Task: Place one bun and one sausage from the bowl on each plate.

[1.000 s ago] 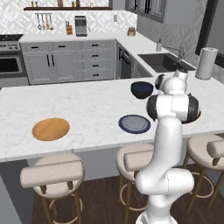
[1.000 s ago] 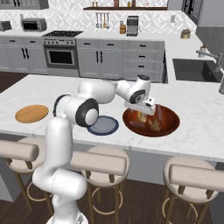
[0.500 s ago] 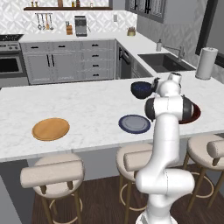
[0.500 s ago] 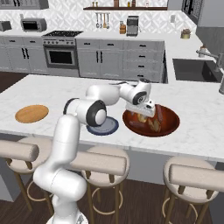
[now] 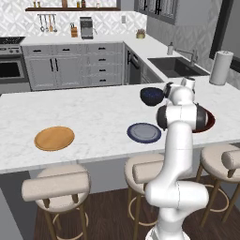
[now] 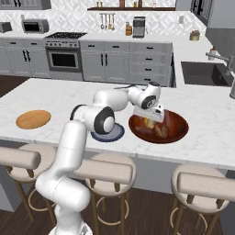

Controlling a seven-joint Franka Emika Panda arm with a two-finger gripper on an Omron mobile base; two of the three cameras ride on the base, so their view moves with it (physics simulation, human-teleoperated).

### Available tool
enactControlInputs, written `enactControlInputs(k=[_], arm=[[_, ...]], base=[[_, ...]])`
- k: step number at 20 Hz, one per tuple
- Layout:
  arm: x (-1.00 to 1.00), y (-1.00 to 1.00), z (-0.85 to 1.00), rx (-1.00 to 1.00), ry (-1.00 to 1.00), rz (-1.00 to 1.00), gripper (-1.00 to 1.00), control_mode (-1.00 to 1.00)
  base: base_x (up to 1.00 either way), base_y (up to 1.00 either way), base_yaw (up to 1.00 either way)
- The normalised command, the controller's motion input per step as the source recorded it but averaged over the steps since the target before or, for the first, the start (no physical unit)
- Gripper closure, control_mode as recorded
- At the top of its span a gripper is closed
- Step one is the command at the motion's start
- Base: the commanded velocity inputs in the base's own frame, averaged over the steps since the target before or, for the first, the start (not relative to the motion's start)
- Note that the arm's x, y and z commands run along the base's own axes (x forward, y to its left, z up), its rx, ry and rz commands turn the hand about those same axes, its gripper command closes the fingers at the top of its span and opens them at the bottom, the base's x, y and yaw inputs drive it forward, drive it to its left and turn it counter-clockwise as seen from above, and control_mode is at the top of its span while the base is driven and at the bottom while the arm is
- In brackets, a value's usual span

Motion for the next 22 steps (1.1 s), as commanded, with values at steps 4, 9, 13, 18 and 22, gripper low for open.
enactControlInputs(k=[4, 9, 13, 18, 22], arm=[[0.27, -0.08, 0.04, -0.07, 0.0, 0.0, -1.0, -1.0], [0.24, -0.1, -0.32, -0.02, 0.0, 0.0, -1.0, -1.0], [0.08, 0.0, -0.66, 0.0, 0.0, 0.0, -1.0, -1.0], [0.03, 0.03, -0.19, 0.0, 0.04, 0.01, 1.0, -1.0], [0.0, 0.04, -0.01, 0.0, 0.03, 0.0, 1.0, -1.0]], base=[[0.0, 0.0, 0.0], [0.0, 0.0, 0.0], [0.0, 0.0, 0.0], [0.0, 0.0, 0.0], [0.0, 0.0, 0.0]])
